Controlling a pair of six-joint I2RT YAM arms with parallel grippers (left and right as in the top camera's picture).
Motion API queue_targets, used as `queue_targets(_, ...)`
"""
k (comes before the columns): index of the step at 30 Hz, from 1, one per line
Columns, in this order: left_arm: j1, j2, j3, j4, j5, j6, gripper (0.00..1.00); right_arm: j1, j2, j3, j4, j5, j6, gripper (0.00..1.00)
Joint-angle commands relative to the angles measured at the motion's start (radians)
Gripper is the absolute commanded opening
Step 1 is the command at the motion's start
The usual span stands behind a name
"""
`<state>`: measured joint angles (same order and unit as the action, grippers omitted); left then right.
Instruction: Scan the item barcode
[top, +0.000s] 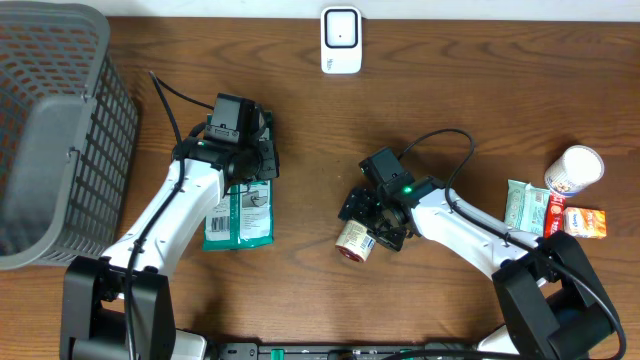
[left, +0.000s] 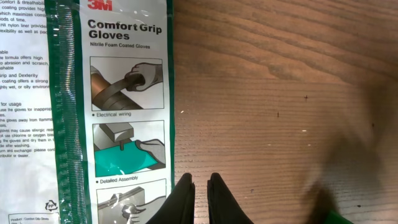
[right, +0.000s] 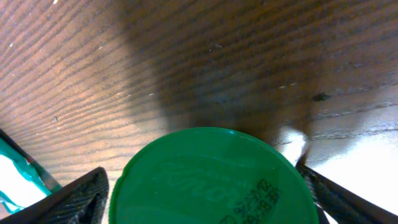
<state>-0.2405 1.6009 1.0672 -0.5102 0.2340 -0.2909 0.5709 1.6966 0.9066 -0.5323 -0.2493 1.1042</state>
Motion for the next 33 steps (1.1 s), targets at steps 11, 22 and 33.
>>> queue_targets(11, -0.002, 0.007, -0.016, -0.001, 0.002, 0.009, 0.11, -0.058, -0.006, -0.016, 0.018, -0.085, -0.023, 0.68)
queue_targets(22, -0.002, 0.007, -0.016, -0.001, 0.001, 0.009, 0.13, -0.063, -0.006, -0.016, 0.028, -0.126, -0.101, 0.66)
queue_targets(33, -0.002, 0.007, -0.016, -0.001, 0.002, 0.009, 0.13, -0.063, -0.057, 0.04, 0.003, -0.112, -0.285, 0.5)
